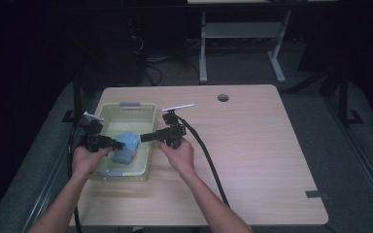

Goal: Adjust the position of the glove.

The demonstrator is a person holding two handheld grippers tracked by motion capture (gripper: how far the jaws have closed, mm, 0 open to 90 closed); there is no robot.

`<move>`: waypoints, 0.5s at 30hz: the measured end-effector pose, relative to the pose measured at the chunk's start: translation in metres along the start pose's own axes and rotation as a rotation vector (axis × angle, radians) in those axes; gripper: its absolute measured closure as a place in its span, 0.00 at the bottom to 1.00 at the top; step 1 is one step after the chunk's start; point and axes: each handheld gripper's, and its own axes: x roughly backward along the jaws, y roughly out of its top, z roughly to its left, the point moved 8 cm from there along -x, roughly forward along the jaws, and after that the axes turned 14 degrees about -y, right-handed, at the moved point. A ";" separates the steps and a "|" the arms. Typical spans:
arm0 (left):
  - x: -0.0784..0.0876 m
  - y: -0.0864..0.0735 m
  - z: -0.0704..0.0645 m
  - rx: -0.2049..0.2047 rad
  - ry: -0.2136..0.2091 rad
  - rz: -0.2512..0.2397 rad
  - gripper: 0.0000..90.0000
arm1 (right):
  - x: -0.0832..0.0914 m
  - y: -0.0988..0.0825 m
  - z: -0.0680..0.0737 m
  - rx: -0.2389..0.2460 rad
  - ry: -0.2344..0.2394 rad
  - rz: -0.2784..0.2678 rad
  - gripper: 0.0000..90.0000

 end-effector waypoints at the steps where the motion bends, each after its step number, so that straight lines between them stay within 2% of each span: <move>1: 0.002 0.001 0.000 -0.007 -0.002 -0.012 0.60 | 0.000 0.001 0.000 -0.003 -0.001 -0.004 0.69; 5: 0.008 0.006 -0.004 -0.022 -0.005 -0.054 0.60 | 0.000 0.000 0.000 -0.005 -0.002 -0.001 0.69; 7: 0.008 0.007 -0.007 -0.046 -0.016 -0.066 0.64 | 0.001 0.000 -0.001 -0.007 -0.004 0.000 0.69; 8: 0.008 0.007 -0.008 -0.062 -0.016 -0.056 0.67 | 0.002 0.000 -0.001 -0.007 -0.005 0.002 0.68; 10: 0.002 0.005 -0.009 -0.043 -0.027 -0.033 0.69 | 0.004 0.000 -0.001 -0.004 -0.007 -0.001 0.68; 15: -0.009 0.005 -0.005 -0.027 0.001 0.000 0.69 | 0.011 0.000 0.001 0.015 -0.016 -0.010 0.68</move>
